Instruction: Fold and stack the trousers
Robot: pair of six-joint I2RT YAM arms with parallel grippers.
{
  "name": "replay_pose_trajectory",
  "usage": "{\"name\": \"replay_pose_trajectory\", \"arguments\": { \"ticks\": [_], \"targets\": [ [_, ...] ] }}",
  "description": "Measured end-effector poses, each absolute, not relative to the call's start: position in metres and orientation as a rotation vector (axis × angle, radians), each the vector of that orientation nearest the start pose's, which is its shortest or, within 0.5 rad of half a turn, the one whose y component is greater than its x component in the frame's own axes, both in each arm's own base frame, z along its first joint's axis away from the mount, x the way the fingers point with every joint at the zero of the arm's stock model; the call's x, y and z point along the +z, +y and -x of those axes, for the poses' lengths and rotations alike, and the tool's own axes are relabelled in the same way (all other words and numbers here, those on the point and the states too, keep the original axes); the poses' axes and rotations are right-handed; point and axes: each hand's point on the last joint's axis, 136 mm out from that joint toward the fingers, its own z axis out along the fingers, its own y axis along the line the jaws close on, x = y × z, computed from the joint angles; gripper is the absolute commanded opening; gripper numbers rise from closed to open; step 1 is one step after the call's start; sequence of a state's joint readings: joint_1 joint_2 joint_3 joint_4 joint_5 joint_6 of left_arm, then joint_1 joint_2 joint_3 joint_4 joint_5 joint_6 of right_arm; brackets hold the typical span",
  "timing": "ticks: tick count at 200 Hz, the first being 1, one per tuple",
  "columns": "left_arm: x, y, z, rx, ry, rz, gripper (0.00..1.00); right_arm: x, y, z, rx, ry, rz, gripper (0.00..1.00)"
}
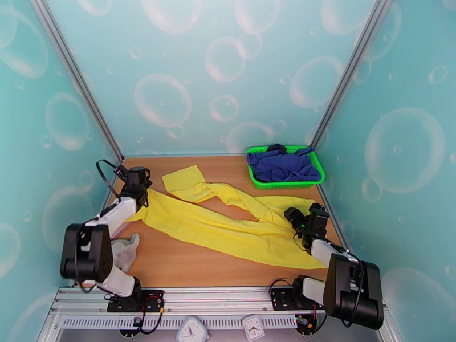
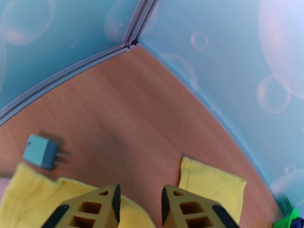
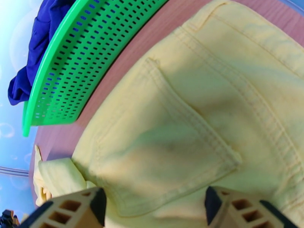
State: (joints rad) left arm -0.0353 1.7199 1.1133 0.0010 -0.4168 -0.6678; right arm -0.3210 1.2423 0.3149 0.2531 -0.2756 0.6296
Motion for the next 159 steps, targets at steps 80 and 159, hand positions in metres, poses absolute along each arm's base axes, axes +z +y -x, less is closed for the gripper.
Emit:
{"name": "replay_pose_trajectory", "arguments": {
  "ticks": [80, 159],
  "targets": [
    [0.136, -0.018, -0.418, -0.112, 2.056, 0.719, 0.54, 0.127, -0.015, -0.313, 0.4, 1.977, -0.607, 0.73],
    [0.037, -0.118, -0.296, -0.149, 2.45, 0.526, 0.54, 0.119, 0.095, -0.291, 0.585, 2.17, -0.247, 0.74]
  ]
}}
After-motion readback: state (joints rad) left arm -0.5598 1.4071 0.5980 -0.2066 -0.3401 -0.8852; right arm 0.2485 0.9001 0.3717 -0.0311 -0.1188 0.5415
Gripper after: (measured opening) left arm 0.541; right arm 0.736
